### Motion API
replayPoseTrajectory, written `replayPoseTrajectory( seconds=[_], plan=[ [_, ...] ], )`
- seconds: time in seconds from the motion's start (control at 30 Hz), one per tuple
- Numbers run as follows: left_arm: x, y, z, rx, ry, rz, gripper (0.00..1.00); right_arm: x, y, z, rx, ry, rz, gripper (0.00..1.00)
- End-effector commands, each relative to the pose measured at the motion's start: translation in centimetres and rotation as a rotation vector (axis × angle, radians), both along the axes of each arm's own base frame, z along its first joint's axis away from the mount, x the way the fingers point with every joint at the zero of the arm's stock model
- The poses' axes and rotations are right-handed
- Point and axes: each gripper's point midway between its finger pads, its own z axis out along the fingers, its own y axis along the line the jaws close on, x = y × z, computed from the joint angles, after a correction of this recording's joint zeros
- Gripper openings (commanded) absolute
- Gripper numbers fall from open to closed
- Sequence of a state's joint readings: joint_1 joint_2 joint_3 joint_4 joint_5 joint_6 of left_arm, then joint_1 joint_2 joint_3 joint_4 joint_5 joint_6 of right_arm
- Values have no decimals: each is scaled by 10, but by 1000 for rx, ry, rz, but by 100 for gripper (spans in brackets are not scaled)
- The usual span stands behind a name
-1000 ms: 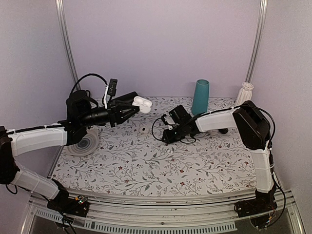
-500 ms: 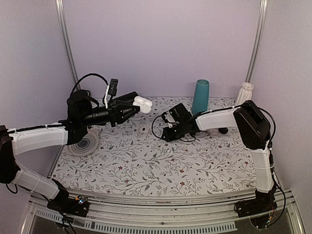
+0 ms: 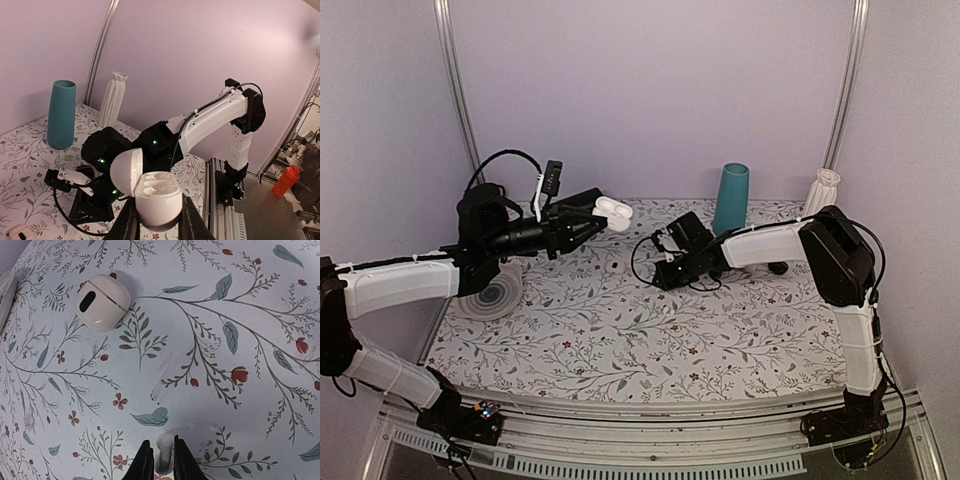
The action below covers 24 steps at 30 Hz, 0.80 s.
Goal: Insert the wireless bluetooth earbuds into the charging case
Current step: Pick up the left earbud from the center of the board.
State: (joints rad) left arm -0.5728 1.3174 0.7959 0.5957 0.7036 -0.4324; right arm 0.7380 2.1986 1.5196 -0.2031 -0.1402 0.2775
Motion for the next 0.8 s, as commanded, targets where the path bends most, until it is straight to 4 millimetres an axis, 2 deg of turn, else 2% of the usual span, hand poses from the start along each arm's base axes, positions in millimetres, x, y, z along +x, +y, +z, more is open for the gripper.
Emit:
replayPoseTrajectory(
  seconds=[0.0,0.27,0.43,0.6,0.77],
  plan=[
    [5,2,8,-10,-10,5,0,6,1,-4,0,15,-10,15],
    [5,3,8,-10,-10,6,0,6,2,-5,-2,16,-9,15],
    [6,3,6,-6,-8,11,0,6,0,-1,-4,9,-17,5],
    [9,6,3,1,-14,19,0,7,-5,24,15,-39,-30,4],
    [12,12,-3,15,-6,-13,0,5,-11,71,73,-131,-25,4]
  ],
)
